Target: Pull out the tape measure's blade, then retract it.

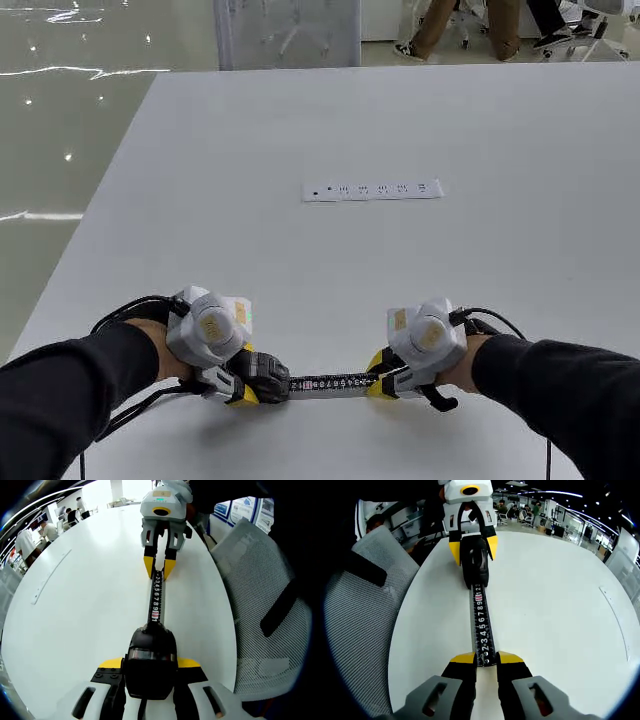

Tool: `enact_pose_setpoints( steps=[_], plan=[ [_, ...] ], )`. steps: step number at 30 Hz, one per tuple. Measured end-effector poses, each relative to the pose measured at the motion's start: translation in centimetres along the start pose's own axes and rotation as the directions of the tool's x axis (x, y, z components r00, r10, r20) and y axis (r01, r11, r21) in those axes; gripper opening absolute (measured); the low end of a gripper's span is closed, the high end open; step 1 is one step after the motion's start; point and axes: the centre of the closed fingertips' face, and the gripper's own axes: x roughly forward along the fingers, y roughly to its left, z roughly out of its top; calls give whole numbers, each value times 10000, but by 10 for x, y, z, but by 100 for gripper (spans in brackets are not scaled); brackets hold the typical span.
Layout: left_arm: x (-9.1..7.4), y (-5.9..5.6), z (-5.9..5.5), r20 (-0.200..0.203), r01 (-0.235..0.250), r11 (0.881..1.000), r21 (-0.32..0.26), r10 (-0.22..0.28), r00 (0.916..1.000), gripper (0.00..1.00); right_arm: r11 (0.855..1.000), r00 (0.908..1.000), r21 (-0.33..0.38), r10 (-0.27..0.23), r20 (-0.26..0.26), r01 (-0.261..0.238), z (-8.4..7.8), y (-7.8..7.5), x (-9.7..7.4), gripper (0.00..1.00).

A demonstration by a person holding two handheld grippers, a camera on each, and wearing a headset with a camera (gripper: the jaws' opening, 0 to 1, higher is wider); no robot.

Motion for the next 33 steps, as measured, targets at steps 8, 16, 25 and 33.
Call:
enact_pose_setpoints(
  steps=[8, 16, 25, 33],
  plan=[
    [0, 0, 0, -18, -39, 10000, -27, 39, 10000, 33, 10000, 10000, 87, -42, -25, 42, -7, -1, -6, 11],
    [1, 1, -1, -45, -27, 10000, -75, 27, 10000, 33, 10000, 10000, 48, -19, -69, 19, -11, -1, -9, 11],
    [1, 0, -1, -63, 2, 10000, -75, -2, 10000, 33, 10000, 9999, 67, -10, -122, 11, -16, -2, -13, 11],
    [0, 0, 0, -66, -1, 10000, -71, 0, 10000, 33, 10000, 9999, 92, 8, -143, -6, -20, -3, -16, 11]
  ],
)
